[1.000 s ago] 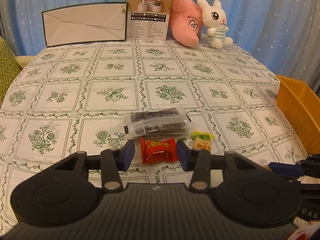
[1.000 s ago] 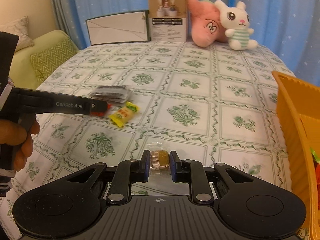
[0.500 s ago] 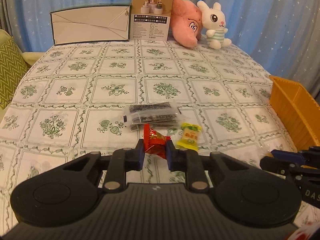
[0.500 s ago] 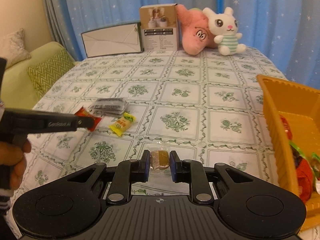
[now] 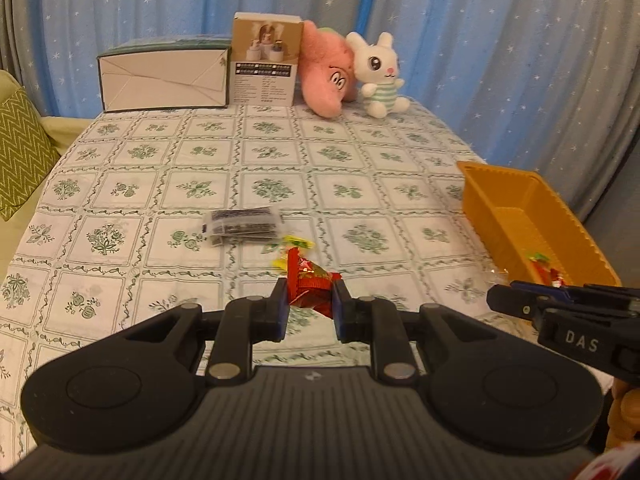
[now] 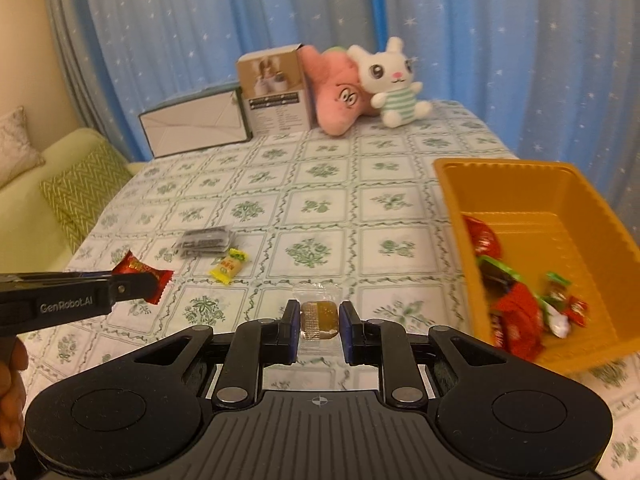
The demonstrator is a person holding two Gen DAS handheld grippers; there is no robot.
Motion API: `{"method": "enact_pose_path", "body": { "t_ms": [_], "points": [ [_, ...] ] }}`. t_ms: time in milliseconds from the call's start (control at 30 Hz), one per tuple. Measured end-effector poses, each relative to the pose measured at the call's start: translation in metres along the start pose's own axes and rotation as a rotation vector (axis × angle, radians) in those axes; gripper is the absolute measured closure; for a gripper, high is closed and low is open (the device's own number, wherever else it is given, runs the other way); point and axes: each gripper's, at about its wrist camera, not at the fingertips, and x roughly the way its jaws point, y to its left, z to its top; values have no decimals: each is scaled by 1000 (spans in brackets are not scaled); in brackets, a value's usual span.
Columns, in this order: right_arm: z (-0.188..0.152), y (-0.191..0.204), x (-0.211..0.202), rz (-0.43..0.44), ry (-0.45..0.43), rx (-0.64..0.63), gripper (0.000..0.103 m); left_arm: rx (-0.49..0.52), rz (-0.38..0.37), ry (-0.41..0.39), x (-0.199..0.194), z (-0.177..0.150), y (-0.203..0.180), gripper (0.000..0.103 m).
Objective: Organize snacks
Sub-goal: 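Carry both candies toward the orange tray, then lower both tools into the orange tray and open them to drop the candies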
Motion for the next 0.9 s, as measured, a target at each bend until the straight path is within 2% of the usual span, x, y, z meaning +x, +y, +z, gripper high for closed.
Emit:
{"method": "enact_pose_path", "body": {
  "t_ms": [500,900],
  "points": [
    [-7,-31,-66,-67,-51,65,82,84,-75,-32,-38,0,-63,84],
    [-8,-60,-92,-128,-81,123,82,137,-122,-30,-43,3,-96,84]
  ]
}}
